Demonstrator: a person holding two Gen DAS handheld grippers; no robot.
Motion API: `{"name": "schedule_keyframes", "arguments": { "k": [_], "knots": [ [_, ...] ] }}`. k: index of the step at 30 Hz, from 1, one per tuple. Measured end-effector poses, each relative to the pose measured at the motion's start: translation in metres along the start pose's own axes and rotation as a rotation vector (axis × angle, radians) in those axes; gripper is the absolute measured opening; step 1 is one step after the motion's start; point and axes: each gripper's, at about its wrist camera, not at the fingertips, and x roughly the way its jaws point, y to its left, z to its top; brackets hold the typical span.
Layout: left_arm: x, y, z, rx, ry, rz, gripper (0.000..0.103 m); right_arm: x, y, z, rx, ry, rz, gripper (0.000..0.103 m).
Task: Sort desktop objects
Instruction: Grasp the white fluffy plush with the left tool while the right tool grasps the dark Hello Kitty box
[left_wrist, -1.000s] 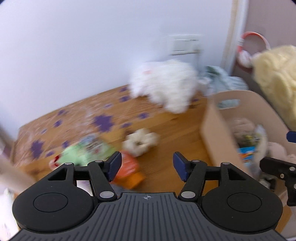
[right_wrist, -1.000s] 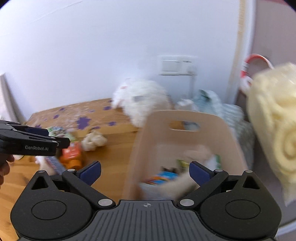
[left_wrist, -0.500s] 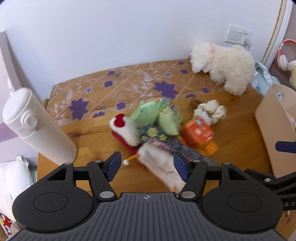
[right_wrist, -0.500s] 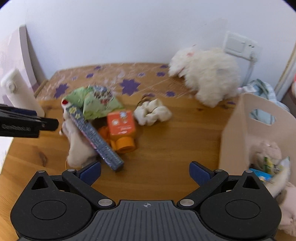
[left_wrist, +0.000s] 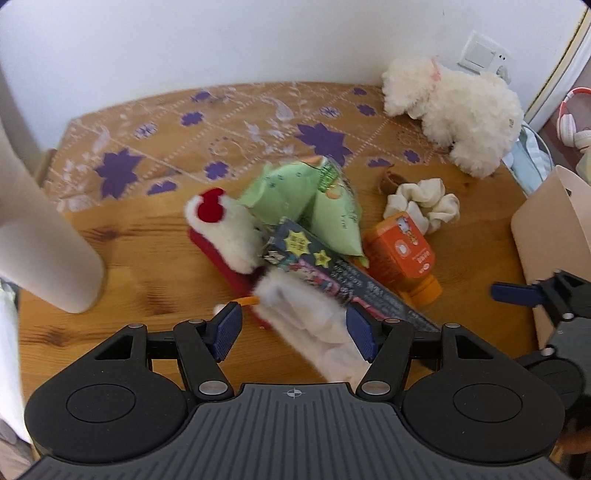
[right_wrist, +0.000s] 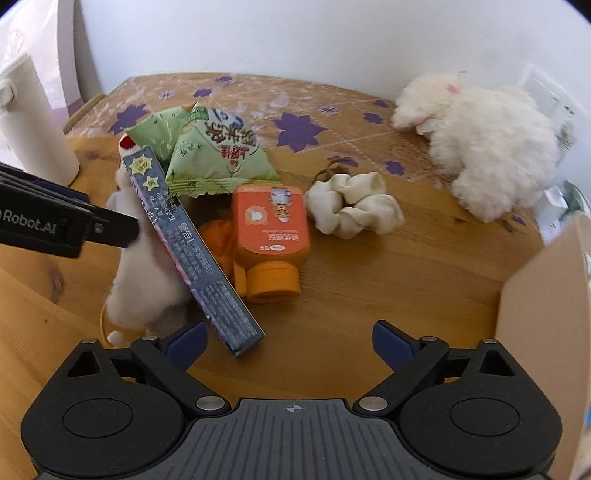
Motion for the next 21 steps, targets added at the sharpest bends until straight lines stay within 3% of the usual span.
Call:
{"name": "schedule_keyframes", "arguments": {
  "k": [4, 7, 14, 18, 21],
  "knots": [
    [0.014, -0.009, 0.001, 0.006, 0.034, -0.002, 0.064, 0.011, 0.008, 0.003, -0.063, -0.002, 0.021, 0.088],
    [0.023, -0.012, 0.000, 0.013, 0.062, 0.012, 0.062, 0.016, 0.013, 0.003, -0.091, -0.003, 0.049, 0.076],
    [0.039, -0.004, 0.000, -0.024, 0.112, -0.005, 0.044, 0.019, 0.019, 0.008, -0.086, -0.017, 0.120, 0.035],
    [0.042, -0.005, 0.001, -0.048, 0.122, -0.031, 0.027, 0.017, 0.022, 0.007, -0.109, -0.018, 0.145, 0.024],
    [0.040, -0.010, 0.002, -0.036, 0.116, -0.035, 0.019, 0.015, 0.024, 0.005, -0.124, -0.015, 0.153, 0.022]
  ]
}}
